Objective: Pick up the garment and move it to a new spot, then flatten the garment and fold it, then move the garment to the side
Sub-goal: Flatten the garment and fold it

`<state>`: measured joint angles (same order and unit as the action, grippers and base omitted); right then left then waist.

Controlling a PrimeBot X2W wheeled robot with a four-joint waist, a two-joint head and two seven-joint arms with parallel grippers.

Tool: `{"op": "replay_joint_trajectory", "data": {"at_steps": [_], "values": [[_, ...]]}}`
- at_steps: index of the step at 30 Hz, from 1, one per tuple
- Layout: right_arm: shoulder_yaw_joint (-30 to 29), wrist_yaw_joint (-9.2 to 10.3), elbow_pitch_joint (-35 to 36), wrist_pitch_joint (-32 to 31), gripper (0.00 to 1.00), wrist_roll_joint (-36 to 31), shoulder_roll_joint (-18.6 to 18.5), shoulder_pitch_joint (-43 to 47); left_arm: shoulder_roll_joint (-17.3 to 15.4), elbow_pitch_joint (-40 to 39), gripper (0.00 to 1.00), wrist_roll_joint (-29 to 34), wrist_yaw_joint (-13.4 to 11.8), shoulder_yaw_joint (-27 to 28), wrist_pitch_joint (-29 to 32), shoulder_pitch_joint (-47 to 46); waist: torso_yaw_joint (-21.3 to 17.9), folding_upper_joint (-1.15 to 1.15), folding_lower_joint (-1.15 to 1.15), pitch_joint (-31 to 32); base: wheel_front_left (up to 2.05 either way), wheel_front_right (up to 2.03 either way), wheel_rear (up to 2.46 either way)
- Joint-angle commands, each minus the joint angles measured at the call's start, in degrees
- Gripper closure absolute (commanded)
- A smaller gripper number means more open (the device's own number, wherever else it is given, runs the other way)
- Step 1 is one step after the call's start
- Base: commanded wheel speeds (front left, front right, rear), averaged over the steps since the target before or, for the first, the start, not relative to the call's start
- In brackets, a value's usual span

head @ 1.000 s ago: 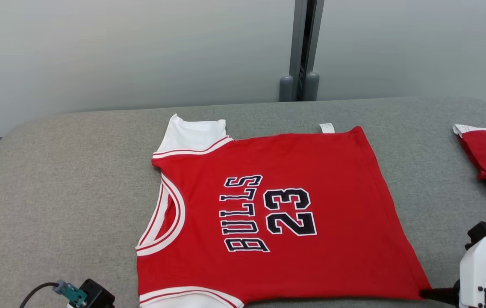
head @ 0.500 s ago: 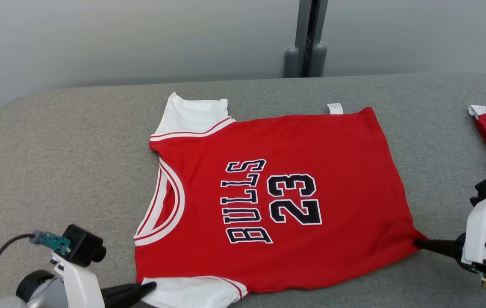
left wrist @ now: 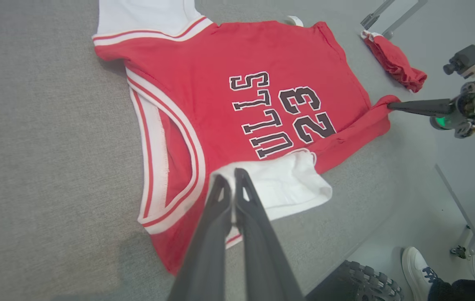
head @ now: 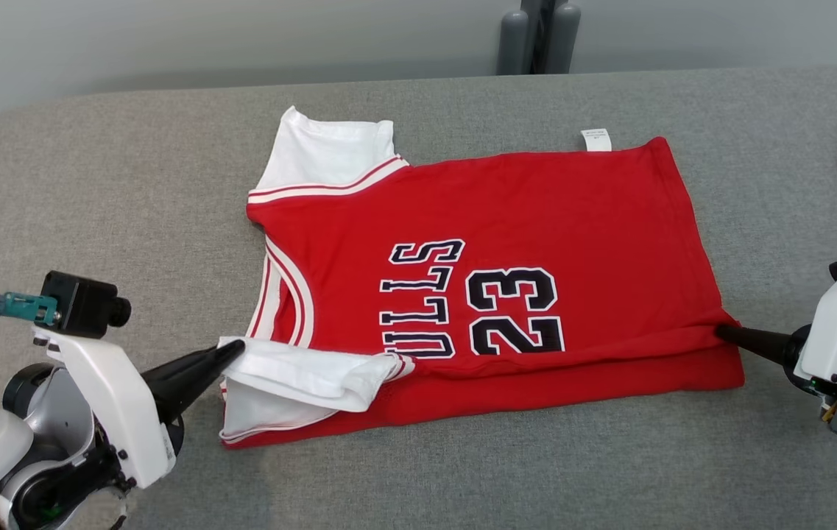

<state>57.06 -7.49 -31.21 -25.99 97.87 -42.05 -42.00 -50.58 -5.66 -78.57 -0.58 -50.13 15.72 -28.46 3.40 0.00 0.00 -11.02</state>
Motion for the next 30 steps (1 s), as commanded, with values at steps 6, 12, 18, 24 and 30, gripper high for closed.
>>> {"op": "replay_joint_trajectory", "data": {"at_steps": [6,12,18,24,30], "values": [[-0.2,0.00,-1.9,2.1,1.00,-0.5,1.6,-1.2,2.7,4.3,1.00,1.5,-0.9,0.8,-1.8,-2.6,-0.1,0.00,0.00,-1.6,0.00,0.00,0.00],[-0.7,0.00,-1.7,4.2,1.00,-1.2,2.7,-1.9,4.7,7.1,1.00,2.7,-1.1,0.9,-3.2,-3.9,-0.2,0.00,0.00,-2.3,0.00,0.00,0.00],[-0.9,0.00,-1.8,4.9,1.00,-1.7,3.2,-2.0,7.2,11.1,1.00,4.3,-1.4,0.8,-4.4,-6.0,-0.2,0.00,0.00,-3.2,0.00,0.00,0.00],[-1.2,0.00,-1.9,5.5,1.00,-2.0,3.6,-2.1,9.1,15.0,1.00,6.2,-0.8,0.5,-5.4,-7.7,-0.2,0.00,0.00,-3.9,0.00,0.00,0.00],[-2.8,0.00,-2.6,8.7,0.00,-1.7,4.9,-2.3,11.6,18.6,0.00,7.4,-1.8,0.8,-8.6,-8.3,-0.2,0.00,0.00,-4.1,0.00,0.00,0.00]]}}
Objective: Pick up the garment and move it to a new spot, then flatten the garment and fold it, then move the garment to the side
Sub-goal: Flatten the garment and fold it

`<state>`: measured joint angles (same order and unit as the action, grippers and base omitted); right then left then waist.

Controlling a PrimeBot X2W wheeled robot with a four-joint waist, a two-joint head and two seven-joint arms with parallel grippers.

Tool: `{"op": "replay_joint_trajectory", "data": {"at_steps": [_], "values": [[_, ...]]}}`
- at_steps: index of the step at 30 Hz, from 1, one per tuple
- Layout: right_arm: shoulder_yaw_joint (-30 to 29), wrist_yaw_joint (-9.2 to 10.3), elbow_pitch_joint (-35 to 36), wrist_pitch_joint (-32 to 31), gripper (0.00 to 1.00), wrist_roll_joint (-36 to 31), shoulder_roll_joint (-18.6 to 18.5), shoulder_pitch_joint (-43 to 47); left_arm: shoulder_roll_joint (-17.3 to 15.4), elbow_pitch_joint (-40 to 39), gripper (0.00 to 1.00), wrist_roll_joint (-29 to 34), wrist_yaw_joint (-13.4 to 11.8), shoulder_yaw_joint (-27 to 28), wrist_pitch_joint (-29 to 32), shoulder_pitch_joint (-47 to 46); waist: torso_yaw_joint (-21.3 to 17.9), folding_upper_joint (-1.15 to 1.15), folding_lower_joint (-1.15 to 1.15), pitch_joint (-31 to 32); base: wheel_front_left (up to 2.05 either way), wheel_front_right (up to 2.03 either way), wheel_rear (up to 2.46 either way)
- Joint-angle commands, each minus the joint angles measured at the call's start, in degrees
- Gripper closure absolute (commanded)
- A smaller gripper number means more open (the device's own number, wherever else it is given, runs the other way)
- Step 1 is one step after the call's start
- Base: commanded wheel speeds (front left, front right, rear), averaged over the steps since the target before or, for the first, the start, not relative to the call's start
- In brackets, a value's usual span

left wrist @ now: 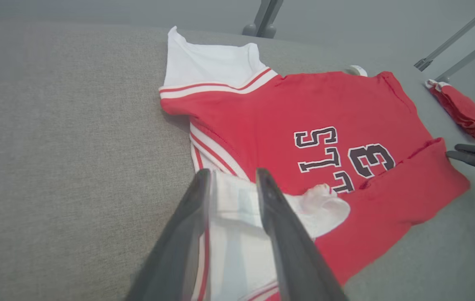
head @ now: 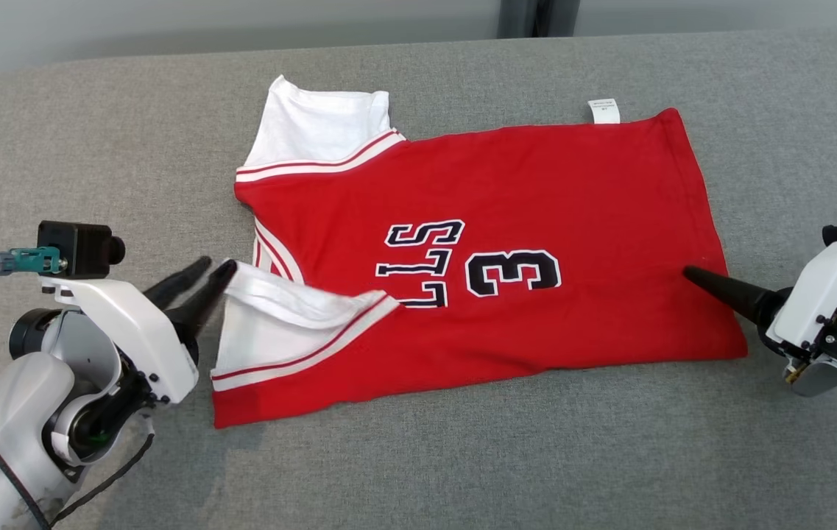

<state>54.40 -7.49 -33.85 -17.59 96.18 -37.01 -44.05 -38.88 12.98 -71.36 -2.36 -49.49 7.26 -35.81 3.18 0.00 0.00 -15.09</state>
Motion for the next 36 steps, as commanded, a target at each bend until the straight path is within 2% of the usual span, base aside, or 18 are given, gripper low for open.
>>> {"op": "replay_joint_trajectory", "data": {"at_steps": [1,7,12,16,19,22,23,25,26,30,36], "values": [[-0.4,0.00,0.2,0.8,0.00,-0.1,-0.2,-0.3,0.5,0.5,0.00,0.3,-0.2,0.5,-1.2,-1.0,0.0,0.00,0.00,0.1,0.00,0.00,0.00],[-1.8,0.00,2.0,8.5,0.00,-3.5,-0.3,0.8,3.6,3.7,0.00,2.5,-3.7,3.2,-10.3,-0.2,0.2,0.00,0.00,0.8,0.00,0.00,0.00],[-3.2,0.00,5.5,21.2,0.00,-8.9,-0.9,3.4,7.1,4.6,0.00,2.9,-7.1,6.5,-19.7,3.4,0.2,0.00,0.00,2.2,0.00,0.00,0.00],[-3.3,0.00,6.9,30.8,0.00,-14.9,-1.4,6.4,9.5,4.2,0.00,4.4,-8.7,10.6,-22.2,7.4,0.2,0.00,0.00,3.7,0.00,0.00,0.00],[-6.2,0.00,6.5,32.7,0.00,-18.9,-0.4,9.0,11.7,3.1,0.00,8.3,-9.7,17.0,-22.5,10.8,0.1,0.00,0.00,4.7,0.00,0.00,0.00],[-13.4,0.00,6.1,32.8,0.00,-26.8,1.8,11.8,14.6,2.5,0.00,14.0,-9.4,21.1,-22.4,15.7,-0.3,0.00,0.00,5.7,0.00,0.00,0.00],[-13.4,0.00,6.1,32.8,0.00,-26.8,1.8,11.8,14.6,2.5,0.00,14.0,-9.4,21.1,-22.4,15.7,-0.3,0.00,0.00,5.7,0.00,0.00,0.00],[-18.5,0.00,6.3,32.8,0.00,-31.9,4.4,15.0,16.5,2.6,0.00,16.6,-8.6,23.0,-22.4,18.3,-0.5,0.00,0.00,6.5,0.00,0.00,0.00],[-23.1,0.00,7.2,32.8,0.00,-36.4,6.5,17.7,18.3,3.1,0.00,18.6,-8.1,24.1,-22.4,20.8,-0.7,0.00,0.00,7.2,0.00,0.00,0.00],[-30.6,0.00,9.7,32.8,0.00,-42.7,11.0,23.6,21.4,5.6,0.00,22.1,-7.0,24.8,-22.4,24.5,-0.9,0.00,0.00,8.3,0.00,0.00,0.00],[-35.9,0.00,12.2,32.8,0.00,-48.7,14.7,29.2,24.2,12.1,0.00,24.8,-5.2,23.8,-22.4,26.4,-1.3,0.00,0.00,9.2,0.00,0.00,0.00]]}}
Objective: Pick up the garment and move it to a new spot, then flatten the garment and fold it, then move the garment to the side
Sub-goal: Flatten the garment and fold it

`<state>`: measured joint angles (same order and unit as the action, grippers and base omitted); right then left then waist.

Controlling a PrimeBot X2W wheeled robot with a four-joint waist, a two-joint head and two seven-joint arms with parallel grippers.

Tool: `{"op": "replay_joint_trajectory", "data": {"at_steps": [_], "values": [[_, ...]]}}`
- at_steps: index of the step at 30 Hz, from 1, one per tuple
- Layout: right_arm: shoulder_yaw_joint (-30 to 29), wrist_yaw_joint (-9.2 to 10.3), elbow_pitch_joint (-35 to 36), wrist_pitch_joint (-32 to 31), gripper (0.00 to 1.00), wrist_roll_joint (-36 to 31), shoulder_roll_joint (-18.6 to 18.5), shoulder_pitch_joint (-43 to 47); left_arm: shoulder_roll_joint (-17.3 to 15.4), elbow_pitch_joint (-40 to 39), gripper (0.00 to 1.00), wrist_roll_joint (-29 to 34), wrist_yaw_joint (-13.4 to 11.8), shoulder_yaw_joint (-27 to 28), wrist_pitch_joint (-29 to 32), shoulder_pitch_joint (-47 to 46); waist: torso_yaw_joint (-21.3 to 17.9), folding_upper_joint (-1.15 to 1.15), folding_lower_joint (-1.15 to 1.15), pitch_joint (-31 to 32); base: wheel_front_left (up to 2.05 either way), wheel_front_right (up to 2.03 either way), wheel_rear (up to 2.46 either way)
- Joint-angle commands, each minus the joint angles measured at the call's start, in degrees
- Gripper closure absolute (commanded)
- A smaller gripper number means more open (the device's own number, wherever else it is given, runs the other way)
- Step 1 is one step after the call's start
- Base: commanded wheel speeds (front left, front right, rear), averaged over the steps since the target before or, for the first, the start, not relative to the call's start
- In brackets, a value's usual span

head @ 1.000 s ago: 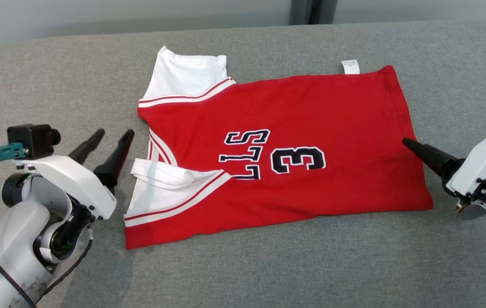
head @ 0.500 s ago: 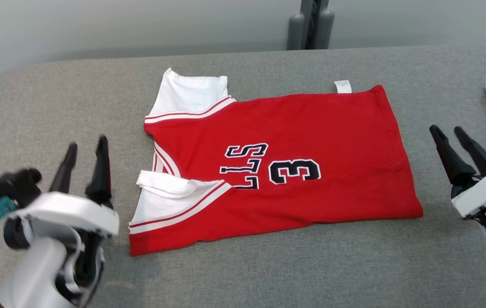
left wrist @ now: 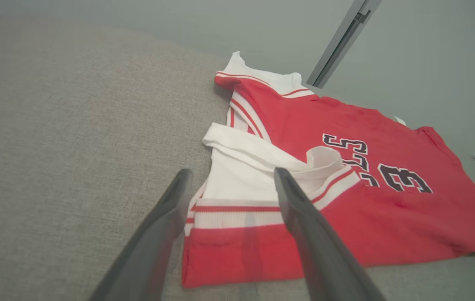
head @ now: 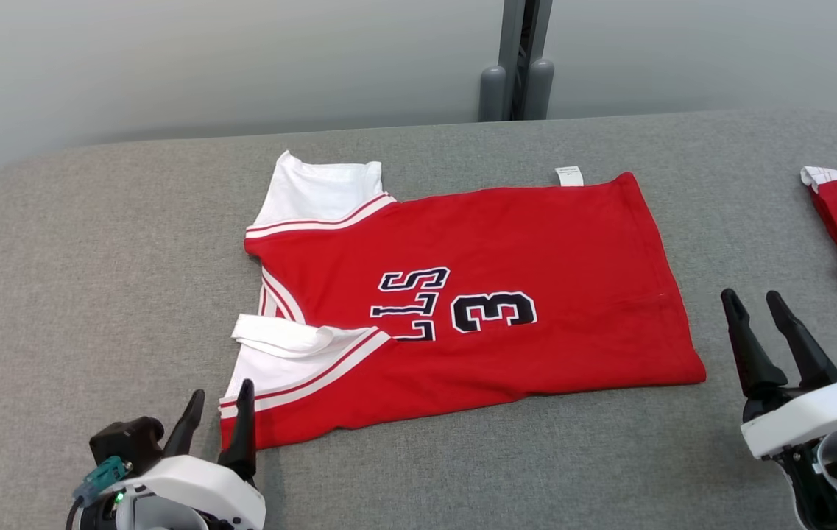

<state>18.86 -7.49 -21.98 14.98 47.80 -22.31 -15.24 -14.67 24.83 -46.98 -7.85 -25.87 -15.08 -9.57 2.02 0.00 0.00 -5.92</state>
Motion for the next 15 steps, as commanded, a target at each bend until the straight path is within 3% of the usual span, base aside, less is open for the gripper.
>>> {"op": "replay_joint_trajectory", "data": {"at_steps": [1,7,11,15], "values": [[-0.8,0.00,0.5,0.2,0.00,-0.9,0.4,0.8,0.2,1.2,0.00,0.7,0.3,0.4,-0.1,-0.1,-0.3,0.00,0.00,0.1,0.00,0.00,0.00],[-2.3,0.00,1.4,0.2,0.00,-2.9,1.9,2.1,1.7,7.8,0.00,1.0,0.7,0.5,0.3,-1.7,-1.3,0.00,0.00,-0.5,0.00,0.00,0.00],[-2.3,0.00,0.7,0.2,0.00,-3.1,2.5,2.6,1.8,12.2,0.00,1.3,-0.7,0.6,0.5,-3.3,-2.0,0.00,0.00,-0.8,0.00,0.00,0.00],[-2.4,0.00,0.4,0.2,0.00,-2.9,2.6,2.5,2.7,15.5,0.00,0.2,0.4,0.8,0.9,-4.4,-2.4,0.00,0.00,-1.1,0.00,0.00,0.00]]}}
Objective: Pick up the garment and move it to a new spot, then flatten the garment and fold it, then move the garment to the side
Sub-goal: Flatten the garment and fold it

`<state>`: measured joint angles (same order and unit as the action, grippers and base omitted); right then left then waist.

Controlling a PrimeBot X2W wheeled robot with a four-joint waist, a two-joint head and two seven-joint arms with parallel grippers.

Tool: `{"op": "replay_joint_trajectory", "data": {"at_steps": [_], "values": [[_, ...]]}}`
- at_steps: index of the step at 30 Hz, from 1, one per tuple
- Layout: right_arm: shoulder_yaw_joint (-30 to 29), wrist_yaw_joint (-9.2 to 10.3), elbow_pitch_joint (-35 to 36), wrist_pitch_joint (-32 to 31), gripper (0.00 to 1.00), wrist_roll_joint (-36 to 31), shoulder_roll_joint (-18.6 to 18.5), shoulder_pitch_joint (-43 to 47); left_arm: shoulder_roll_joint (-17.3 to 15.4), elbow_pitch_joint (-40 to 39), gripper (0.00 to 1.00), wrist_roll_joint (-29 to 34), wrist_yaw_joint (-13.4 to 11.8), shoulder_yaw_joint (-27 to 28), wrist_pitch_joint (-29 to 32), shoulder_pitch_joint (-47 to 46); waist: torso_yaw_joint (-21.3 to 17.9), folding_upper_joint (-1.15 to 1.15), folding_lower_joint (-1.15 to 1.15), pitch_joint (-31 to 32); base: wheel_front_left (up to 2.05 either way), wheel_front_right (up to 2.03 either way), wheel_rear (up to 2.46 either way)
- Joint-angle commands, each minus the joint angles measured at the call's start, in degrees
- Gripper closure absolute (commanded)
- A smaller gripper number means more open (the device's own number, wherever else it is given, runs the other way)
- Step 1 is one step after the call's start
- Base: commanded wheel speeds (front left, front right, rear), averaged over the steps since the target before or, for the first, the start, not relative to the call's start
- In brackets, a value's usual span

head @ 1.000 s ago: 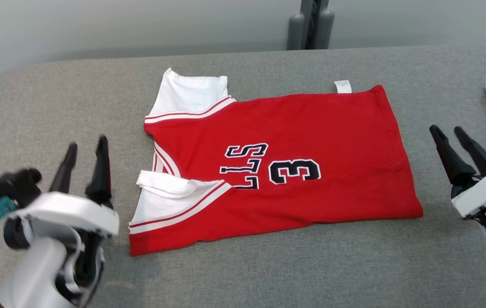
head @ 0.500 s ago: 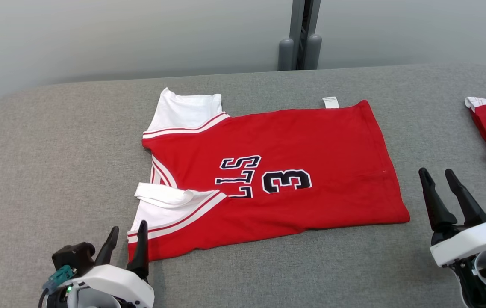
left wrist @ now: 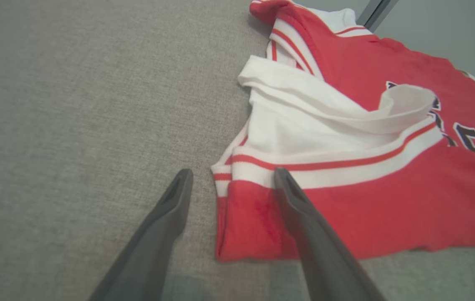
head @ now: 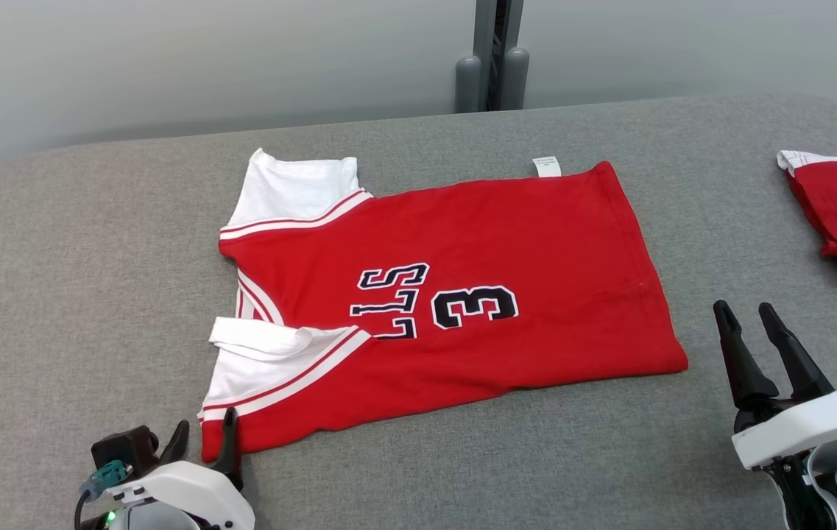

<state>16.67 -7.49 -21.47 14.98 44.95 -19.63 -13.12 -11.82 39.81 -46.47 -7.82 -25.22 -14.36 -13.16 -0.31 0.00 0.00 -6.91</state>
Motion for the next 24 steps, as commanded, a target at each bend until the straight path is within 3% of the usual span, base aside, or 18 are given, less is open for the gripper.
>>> {"op": "replay_joint_trajectory", "data": {"at_steps": [1,4,5,6,7,16,24], "values": [[-0.2,0.00,-0.2,0.2,0.00,0.1,-0.1,0.3,0.1,1.2,0.00,-0.7,0.8,0.1,0.4,-1.1,-0.2,0.00,0.00,-0.1,0.00,0.00,0.00],[-0.4,0.00,-0.3,0.2,0.00,0.3,-0.2,0.2,1.0,2.9,0.00,-0.9,2.0,-0.9,1.8,-1.7,-0.5,0.00,0.00,-0.3,0.00,0.00,0.00],[-0.4,0.00,-0.4,0.2,0.00,0.3,-0.3,0.2,1.2,3.4,0.04,-1.0,2.6,-1.3,2.3,-1.8,-0.5,0.00,0.00,-0.3,0.00,0.00,0.00],[-0.4,0.00,-0.6,0.2,0.00,0.2,-0.4,0.2,1.4,3.7,0.38,-1.1,3.0,-1.6,2.6,-2.0,-0.5,0.00,0.00,-0.4,0.00,0.00,0.00],[-0.3,0.00,-0.8,0.2,0.00,0.1,-0.4,0.2,1.5,4.0,1.00,-1.1,3.4,-1.7,2.7,-2.2,-0.5,0.00,0.00,-0.4,0.00,0.00,0.00],[0.8,0.00,-5.9,-0.1,0.00,0.8,0.1,-0.9,0.2,4.1,1.00,0.4,4.7,-1.6,0.7,-4.4,0.3,0.00,0.00,-0.7,0.00,0.00,0.00],[1.4,0.00,-13.9,-1.5,0.00,2.8,2.5,-3.6,-1.1,-0.7,1.00,5.8,2.5,-3.5,-0.4,-5.5,2.3,0.00,0.00,-1.7,0.00,0.00,0.00]]}}
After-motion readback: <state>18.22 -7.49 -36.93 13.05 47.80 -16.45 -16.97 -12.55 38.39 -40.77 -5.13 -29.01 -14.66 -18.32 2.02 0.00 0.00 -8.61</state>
